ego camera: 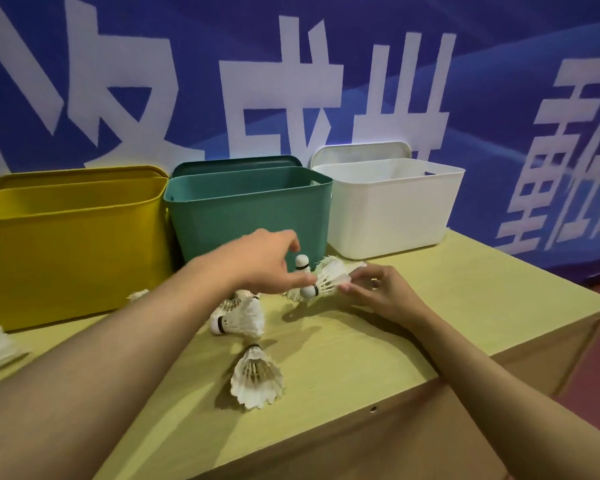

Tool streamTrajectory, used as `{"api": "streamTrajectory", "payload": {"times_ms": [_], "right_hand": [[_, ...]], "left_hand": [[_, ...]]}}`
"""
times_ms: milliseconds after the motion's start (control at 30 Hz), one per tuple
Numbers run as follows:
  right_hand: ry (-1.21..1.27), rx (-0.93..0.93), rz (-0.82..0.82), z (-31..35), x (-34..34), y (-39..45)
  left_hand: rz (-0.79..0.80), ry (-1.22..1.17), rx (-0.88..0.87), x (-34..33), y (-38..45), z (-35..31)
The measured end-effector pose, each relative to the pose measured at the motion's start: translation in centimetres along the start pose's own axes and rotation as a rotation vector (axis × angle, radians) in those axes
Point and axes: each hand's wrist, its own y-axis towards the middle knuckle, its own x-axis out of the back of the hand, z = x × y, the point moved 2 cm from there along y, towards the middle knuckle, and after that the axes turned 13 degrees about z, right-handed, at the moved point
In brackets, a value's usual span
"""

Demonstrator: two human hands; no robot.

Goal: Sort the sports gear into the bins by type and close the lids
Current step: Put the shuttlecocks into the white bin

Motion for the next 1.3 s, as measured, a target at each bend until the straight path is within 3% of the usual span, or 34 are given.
{"api": "streamTrajectory", "payload": {"times_ms": [133, 233, 300, 400, 467, 533, 600, 667, 767, 867, 967, 1100, 1200, 1300], "right_hand": [[0.149, -0.002, -0.016, 0.5, 0.5, -0.4], [0.156, -0.067, -0.057, 0.2, 0.5, -0.3], [0.105, -0.069, -0.235, 0.5, 1.9, 0.2], [-0.108, 0.072, -0.584, 4.1, 7.1, 2.6], [-0.254, 0.155, -0.681, 6.7, 11.6, 6.0], [-0.323, 0.133, -0.654, 7.0, 15.2, 10.3], [-0.35, -0.074, -0.535, 4.8, 16.8, 12.9], [-0.395, -0.269, -0.527, 1.5, 15.4, 12.1], [-0.357, -0.233, -0.755, -1.9, 11.0, 7.2], [-0.286, -0.194, -0.779, -5.4, 8.0, 3.9], [-0.256, -0.169, -0.618, -6.1, 7.0, 3.5], [-0.395, -0.096, -0.089, -3.6, 2.6, 4.9], [-0.541, -0.104, 0.238, -2.9, 0.4, 6.0], [-0.536, -0.116, 0.365, -2.9, 0.2, 6.2]], "left_hand": [[0.089, 0.111, 0.033, -2.3, 4.7, -3.5], [0.09, 0.001, 0.062, -2.5, 6.1, -3.2], [0.085, 0.019, 0.066, -1.1, 5.8, -2.1], [0.016, 0.097, 0.05, 2.8, 4.3, -0.5], [-0.015, 0.027, 0.016, 5.5, 3.6, 0.0], [-0.046, -0.067, -0.018, 7.9, 3.5, 0.1], [-0.114, -0.109, -0.039, 10.1, 4.5, -0.4], [-0.18, -0.133, -0.053, 11.9, 5.8, -1.4], [-0.24, -0.119, -0.073, 14.1, 8.7, -3.0], [-0.327, -0.101, -0.059, 15.7, 12.8, -4.7], [-0.456, -0.131, 0.046, 16.4, 17.4, -5.8], [-0.464, -0.059, 0.225, 14.5, 21.2, -7.5], [-0.516, 0.141, 0.146, 12.7, 19.5, -7.9], [-0.413, 0.258, 0.063, 10.5, 15.6, -6.6]]}}
